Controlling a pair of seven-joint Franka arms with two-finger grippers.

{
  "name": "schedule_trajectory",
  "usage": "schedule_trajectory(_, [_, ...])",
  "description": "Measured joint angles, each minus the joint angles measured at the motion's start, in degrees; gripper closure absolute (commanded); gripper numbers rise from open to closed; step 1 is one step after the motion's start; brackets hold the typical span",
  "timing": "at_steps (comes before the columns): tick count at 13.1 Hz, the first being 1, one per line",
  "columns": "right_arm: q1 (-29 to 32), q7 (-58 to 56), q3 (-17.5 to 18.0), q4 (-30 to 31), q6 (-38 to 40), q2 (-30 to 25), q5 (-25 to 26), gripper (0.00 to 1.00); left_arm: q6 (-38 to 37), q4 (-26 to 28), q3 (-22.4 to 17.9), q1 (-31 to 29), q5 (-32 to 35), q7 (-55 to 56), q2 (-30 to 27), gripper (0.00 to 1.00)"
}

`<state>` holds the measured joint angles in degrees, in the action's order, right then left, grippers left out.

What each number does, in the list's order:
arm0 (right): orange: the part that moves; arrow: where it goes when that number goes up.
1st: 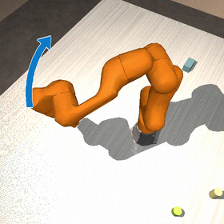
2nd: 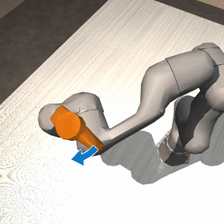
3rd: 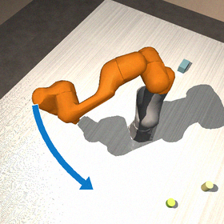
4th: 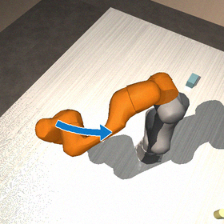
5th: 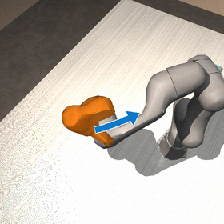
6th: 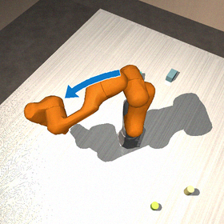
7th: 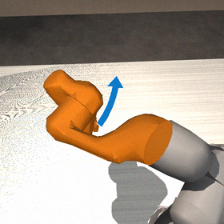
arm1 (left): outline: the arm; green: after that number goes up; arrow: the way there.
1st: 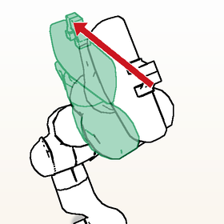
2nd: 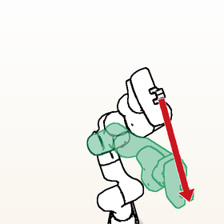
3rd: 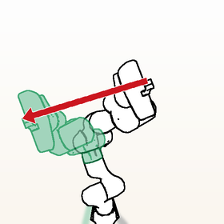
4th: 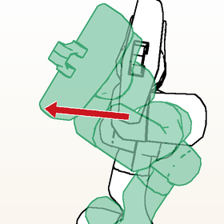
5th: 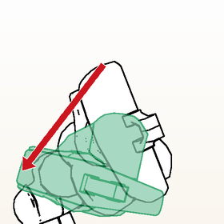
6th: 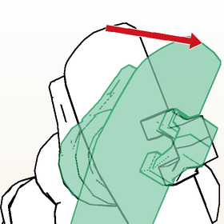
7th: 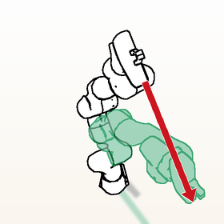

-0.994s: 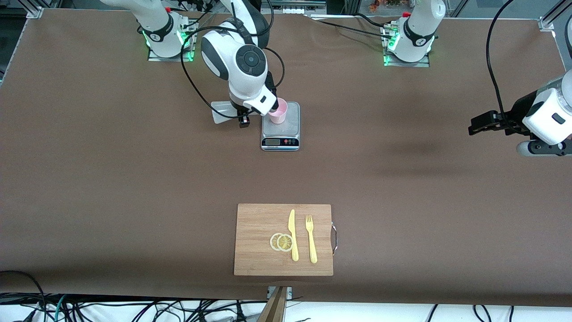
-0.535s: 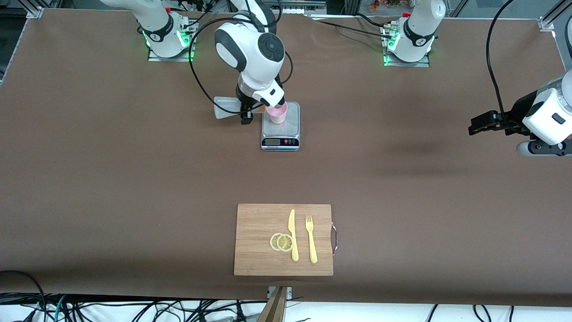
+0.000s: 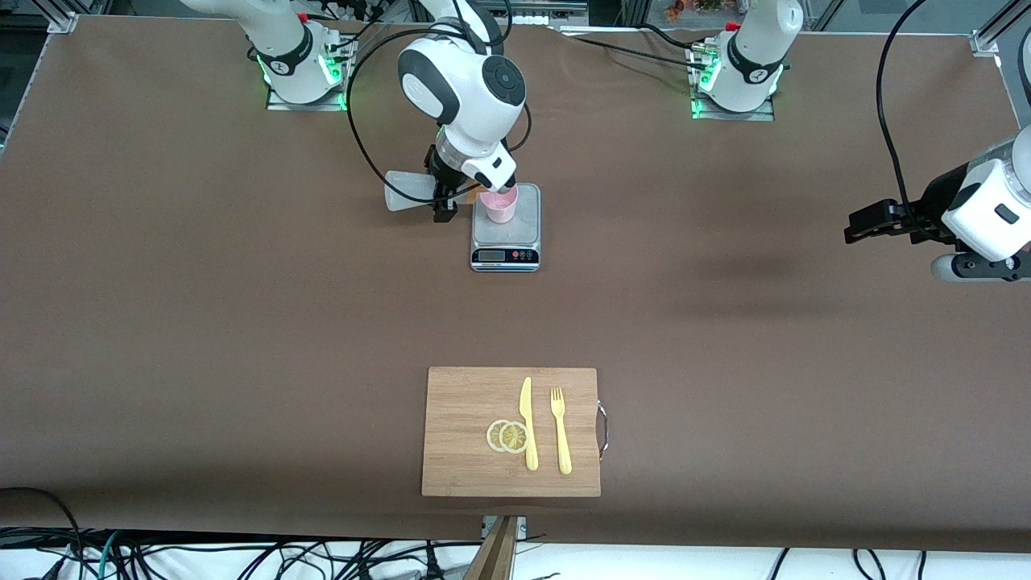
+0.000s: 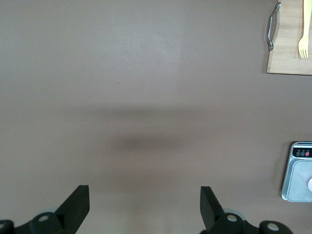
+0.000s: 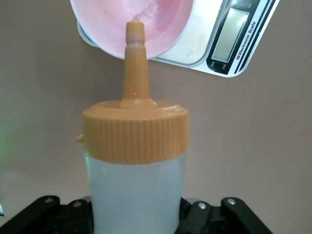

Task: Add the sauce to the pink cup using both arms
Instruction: 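Tilt the bottle nozzle into the cup with the right gripper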

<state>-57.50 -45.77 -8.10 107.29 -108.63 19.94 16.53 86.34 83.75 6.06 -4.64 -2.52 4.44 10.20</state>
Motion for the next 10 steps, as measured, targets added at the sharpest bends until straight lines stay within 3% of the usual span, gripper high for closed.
schedule_trajectory(7, [-0.16,0.14,-0.01,0.25,-2.5,-2.21,-0.1,1.0,0.0,0.0,0.0,0.0,0.0,0.0,0.06,0.0])
schedule_trajectory(10, [-0.15,0.13,-0.65,4.1,-7.21,-4.63,-0.92,1.0,0.0,0.0,0.0,-0.01,0.0,0.0,0.06,0.0])
